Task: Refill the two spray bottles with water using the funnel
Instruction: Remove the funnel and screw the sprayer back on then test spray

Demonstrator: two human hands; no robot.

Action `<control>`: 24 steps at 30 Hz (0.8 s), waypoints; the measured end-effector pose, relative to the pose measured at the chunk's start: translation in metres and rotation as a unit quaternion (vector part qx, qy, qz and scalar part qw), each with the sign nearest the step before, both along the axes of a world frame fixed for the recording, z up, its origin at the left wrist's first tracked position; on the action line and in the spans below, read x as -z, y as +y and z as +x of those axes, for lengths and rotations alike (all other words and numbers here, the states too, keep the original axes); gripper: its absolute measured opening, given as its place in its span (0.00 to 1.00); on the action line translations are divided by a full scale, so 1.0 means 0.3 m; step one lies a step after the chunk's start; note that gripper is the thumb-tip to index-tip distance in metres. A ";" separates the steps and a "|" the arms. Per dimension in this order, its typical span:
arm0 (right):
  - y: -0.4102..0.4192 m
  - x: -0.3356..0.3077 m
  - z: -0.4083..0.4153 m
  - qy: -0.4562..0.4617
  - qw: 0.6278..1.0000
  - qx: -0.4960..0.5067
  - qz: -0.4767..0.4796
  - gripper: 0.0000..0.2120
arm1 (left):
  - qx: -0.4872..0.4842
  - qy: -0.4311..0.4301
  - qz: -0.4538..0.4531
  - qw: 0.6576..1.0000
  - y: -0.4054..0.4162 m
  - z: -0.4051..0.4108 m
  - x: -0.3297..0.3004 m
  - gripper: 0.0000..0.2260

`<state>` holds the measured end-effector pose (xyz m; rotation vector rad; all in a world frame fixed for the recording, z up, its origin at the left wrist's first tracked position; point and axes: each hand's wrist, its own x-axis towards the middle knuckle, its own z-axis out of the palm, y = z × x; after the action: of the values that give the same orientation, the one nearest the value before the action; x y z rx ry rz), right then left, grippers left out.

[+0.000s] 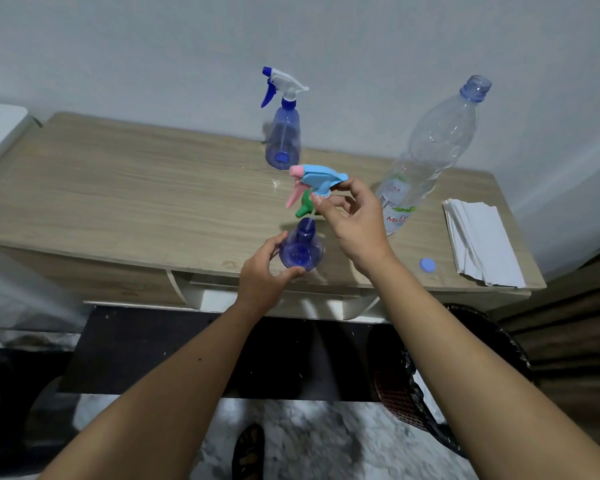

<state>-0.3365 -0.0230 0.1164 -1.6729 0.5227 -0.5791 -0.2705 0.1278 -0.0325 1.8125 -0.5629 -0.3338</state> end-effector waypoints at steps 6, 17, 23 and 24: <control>0.004 0.083 -0.027 0.045 0.999 -0.007 -0.020 0.15 | 0.002 0.001 0.003 1.000 -0.003 0.001 0.002 0.35; 0.025 0.157 -0.036 0.058 0.997 0.004 -0.040 0.15 | 0.004 -0.001 -0.001 1.000 0.004 -0.005 0.002 0.34; 0.038 0.175 -0.029 0.059 0.998 0.006 -0.034 0.15 | 0.006 0.005 -0.008 1.000 0.003 -0.006 0.001 0.35; 0.035 0.179 -0.030 0.055 0.998 0.005 -0.024 0.15 | 0.004 0.005 -0.011 1.000 0.002 -0.007 0.001 0.35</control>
<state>-0.3456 -0.0125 0.0626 -1.7564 0.6012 -0.5117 -0.2726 0.1284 -0.0328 1.7873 -0.5657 -0.3410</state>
